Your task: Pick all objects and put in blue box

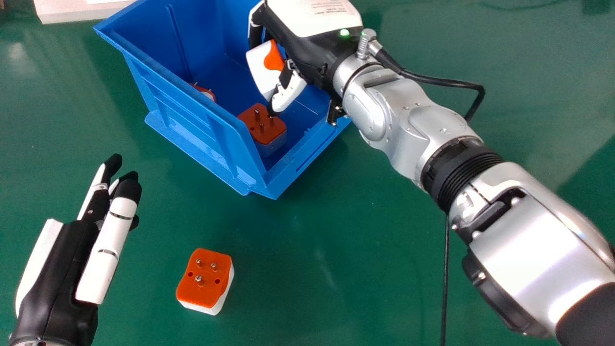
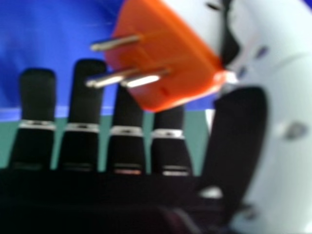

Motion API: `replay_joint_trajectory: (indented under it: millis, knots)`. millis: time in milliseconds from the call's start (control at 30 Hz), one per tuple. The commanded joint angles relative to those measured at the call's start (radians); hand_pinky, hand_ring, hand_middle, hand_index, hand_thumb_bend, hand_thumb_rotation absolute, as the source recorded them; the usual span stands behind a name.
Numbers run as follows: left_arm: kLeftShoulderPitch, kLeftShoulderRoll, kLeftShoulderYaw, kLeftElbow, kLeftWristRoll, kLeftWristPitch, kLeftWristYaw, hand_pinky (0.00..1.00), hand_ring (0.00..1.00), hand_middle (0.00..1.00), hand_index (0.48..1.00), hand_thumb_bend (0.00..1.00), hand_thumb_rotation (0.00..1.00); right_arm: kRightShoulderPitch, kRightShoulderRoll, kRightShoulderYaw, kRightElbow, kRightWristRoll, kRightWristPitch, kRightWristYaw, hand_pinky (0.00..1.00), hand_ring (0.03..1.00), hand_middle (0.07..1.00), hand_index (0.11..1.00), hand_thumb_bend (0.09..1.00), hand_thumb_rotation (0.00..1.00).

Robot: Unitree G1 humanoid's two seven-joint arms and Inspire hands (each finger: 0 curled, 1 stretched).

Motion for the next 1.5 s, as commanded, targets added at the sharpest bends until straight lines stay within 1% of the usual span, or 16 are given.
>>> replay_joint_trajectory:
  millis: [0, 33, 67, 100, 133, 167, 233, 300, 433, 533, 700, 967, 1167, 1300, 1400, 1467]
  knots:
    - [-0.002, 0.002, 0.004, -0.017, -0.011, -0.006, -0.002, 0.9, 0.94, 0.95, 0.982, 0.5, 1.0, -0.006, -0.025, 0.005, -0.028, -0.003, -0.001, -0.017, 0.57, 0.7, 0.755, 0.686, 0.572, 0.09]
    - [-0.003, 0.002, 0.006, -0.017, -0.012, -0.004, -0.003, 0.9, 0.94, 0.95, 0.982, 0.5, 1.0, -0.004, -0.03, 0.012, -0.03, -0.01, 0.001, -0.024, 0.57, 0.7, 0.755, 0.686, 0.572, 0.09]
    - [-0.006, 0.003, 0.008, -0.017, -0.014, -0.003, -0.003, 0.9, 0.94, 0.95, 0.98, 0.51, 1.0, -0.001, -0.034, 0.018, -0.033, -0.016, 0.003, -0.03, 0.62, 0.776, 0.828, 0.76, 0.556, 0.22]
    - [-0.007, 0.003, 0.009, -0.017, -0.016, -0.002, -0.004, 0.9, 0.94, 0.95, 0.98, 0.51, 1.0, 0.003, -0.038, 0.022, -0.038, -0.019, 0.005, -0.037, 0.62, 0.776, 0.828, 0.76, 0.556, 0.22]
    - [-0.008, 0.003, 0.011, -0.016, -0.017, -0.002, -0.005, 0.89, 0.94, 0.95, 0.978, 0.51, 1.0, 0.007, -0.041, 0.024, -0.041, -0.021, 0.007, -0.045, 0.66, 0.824, 0.875, 0.808, 0.546, 0.33]
    - [-0.009, 0.003, 0.012, -0.015, -0.018, -0.001, -0.006, 0.89, 0.94, 0.95, 0.978, 0.51, 1.0, 0.011, -0.043, 0.025, -0.044, -0.023, 0.01, -0.051, 0.66, 0.824, 0.875, 0.808, 0.546, 0.33]
    - [-0.014, 0.003, 0.015, -0.009, -0.023, -0.001, -0.007, 0.89, 0.94, 0.95, 0.977, 0.52, 1.0, 0.019, -0.046, 0.022, -0.049, -0.02, 0.015, -0.06, 0.68, 0.856, 0.907, 0.838, 0.541, 0.42]
    - [-0.019, 0.003, 0.019, -0.003, -0.029, 0.0, -0.007, 0.89, 0.94, 0.95, 0.977, 0.52, 1.0, 0.025, -0.05, 0.014, -0.056, -0.012, 0.02, -0.059, 0.69, 0.868, 0.92, 0.849, 0.538, 0.45]
    - [-0.033, 0.004, 0.018, 0.01, -0.035, 0.001, -0.003, 0.89, 0.94, 0.95, 0.976, 0.52, 1.0, 0.035, -0.054, -0.005, -0.066, 0.009, 0.024, -0.051, 0.73, 0.91, 0.96, 0.9, 0.512, 0.57]
    - [-0.04, 0.003, 0.018, 0.017, -0.037, 0.0, 0.0, 0.89, 0.94, 0.95, 0.976, 0.52, 1.0, 0.046, -0.053, -0.024, -0.08, 0.033, 0.021, -0.043, 0.75, 0.933, 0.986, 0.931, 0.497, 0.62]
    - [-0.059, 0.008, 0.023, 0.038, -0.039, -0.001, 0.003, 0.89, 0.94, 0.95, 0.975, 0.51, 1.0, 0.068, -0.055, -0.05, -0.122, 0.059, 0.023, -0.047, 0.77, 0.946, 0.997, 0.944, 0.491, 0.64]
    - [-0.095, 0.015, 0.03, 0.071, -0.039, 0.005, 0.0, 0.88, 0.93, 0.95, 0.973, 0.51, 1.0, 0.138, -0.076, -0.099, -0.234, 0.09, 0.004, -0.086, 0.78, 0.951, 0.999, 0.949, 0.477, 0.63]
    - [-0.135, 0.023, 0.024, 0.107, -0.028, 0.013, 0.007, 0.88, 0.93, 0.95, 0.972, 0.51, 1.0, 0.325, -0.14, -0.149, -0.556, 0.085, -0.003, -0.129, 0.78, 0.945, 0.99, 0.94, 0.465, 0.56]
    - [-0.165, 0.032, 0.024, 0.133, -0.023, 0.022, 0.01, 0.87, 0.93, 0.94, 0.969, 0.5, 1.0, 0.515, -0.181, -0.188, -0.866, 0.064, 0.01, -0.14, 0.78, 0.938, 0.98, 0.925, 0.432, 0.41]
    - [-0.181, 0.039, 0.028, 0.144, -0.023, 0.032, 0.012, 0.87, 0.93, 0.94, 0.968, 0.5, 1.0, 0.699, -0.21, -0.225, -1.107, 0.051, 0.003, -0.151, 0.78, 0.939, 0.981, 0.926, 0.416, 0.39]
    - [-0.192, 0.042, 0.03, 0.15, -0.024, 0.038, 0.013, 0.87, 0.93, 0.94, 0.968, 0.5, 1.0, 0.771, -0.214, -0.238, -1.192, 0.043, 0.005, -0.152, 0.78, 0.939, 0.981, 0.926, 0.416, 0.39]
